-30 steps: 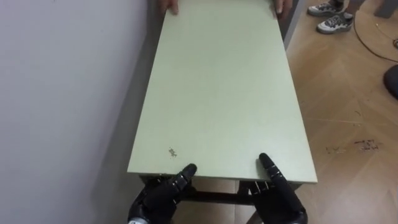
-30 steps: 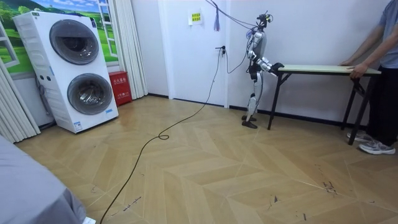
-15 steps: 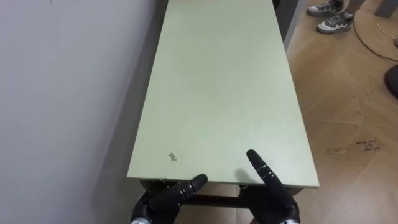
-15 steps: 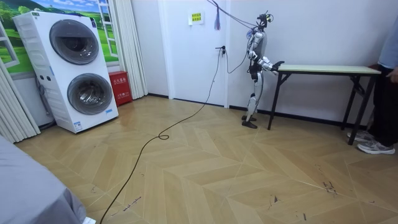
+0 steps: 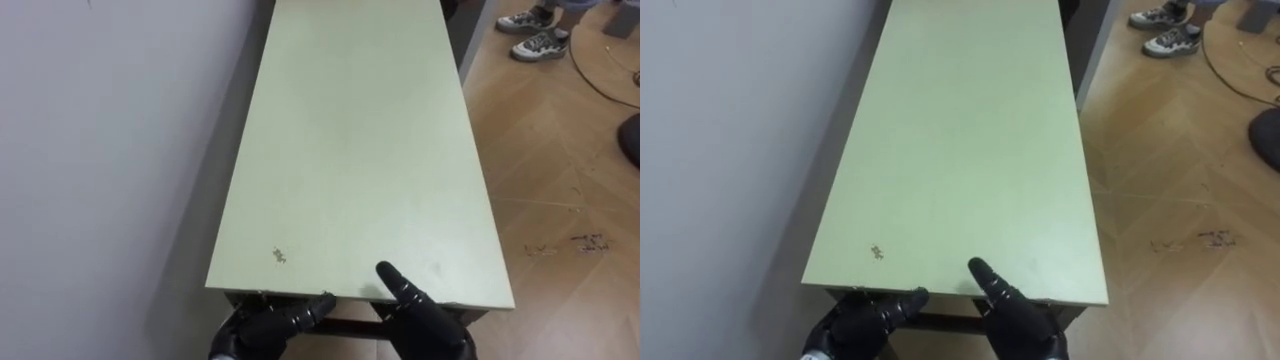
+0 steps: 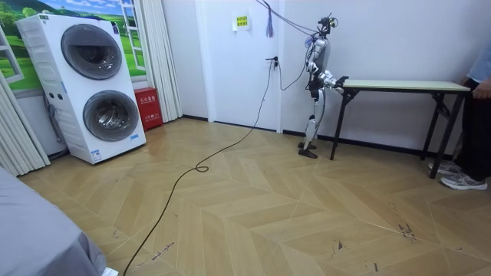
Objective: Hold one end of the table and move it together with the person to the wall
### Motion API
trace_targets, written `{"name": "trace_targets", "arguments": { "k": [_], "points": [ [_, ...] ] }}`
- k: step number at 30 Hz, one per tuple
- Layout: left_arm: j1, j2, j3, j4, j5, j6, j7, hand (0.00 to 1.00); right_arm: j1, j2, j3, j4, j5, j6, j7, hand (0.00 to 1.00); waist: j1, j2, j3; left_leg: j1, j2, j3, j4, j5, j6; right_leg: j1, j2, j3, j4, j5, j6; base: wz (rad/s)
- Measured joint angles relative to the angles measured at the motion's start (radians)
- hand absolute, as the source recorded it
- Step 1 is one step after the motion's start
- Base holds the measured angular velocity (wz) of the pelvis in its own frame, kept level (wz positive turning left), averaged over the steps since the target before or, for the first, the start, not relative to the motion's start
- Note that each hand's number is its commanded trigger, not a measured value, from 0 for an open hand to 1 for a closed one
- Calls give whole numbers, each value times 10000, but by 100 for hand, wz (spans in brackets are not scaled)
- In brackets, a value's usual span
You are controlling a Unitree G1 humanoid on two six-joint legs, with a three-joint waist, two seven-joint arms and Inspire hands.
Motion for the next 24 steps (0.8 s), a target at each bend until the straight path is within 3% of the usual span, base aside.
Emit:
{"name": "trace_targets", "arguments": {
  "k": [6,9,12,20,24],
  "points": [
    [29,211,133,746,855,64,8,0,-113,-168,-191,667,-1301,59,457,0,-109,-116,65,-20,-2,-181,-10,-14,-18,149,-12,-190,-22,15,-23,8],
    [23,416,128,811,1265,52,4,0,-289,-358,-211,1218,-2641,57,649,0,-153,-157,47,29,4,-281,-16,-18,-26,224,1,-162,-15,14,-22,11],
    [-92,429,116,1217,1700,-68,-18,0,-531,-404,-206,2021,-3476,53,753,0,-152,-156,47,30,4,-281,-17,-17,-26,222,-2,-181,-11,13,-22,0],
    [-300,515,383,3078,2307,-218,177,0,-616,-659,-386,3730,-3894,-174,704,0,-106,-263,21,79,7,-278,18,-17,-25,258,-38,-468,15,13,-22,0],
    [-391,470,794,3755,2675,-571,505,0,-733,-632,-606,4546,-4101,-418,543,0,-15,-254,31,87,7,-292,-14,-17,-25,288,-24,-420,-13,19,-31,0]
  ]
}}
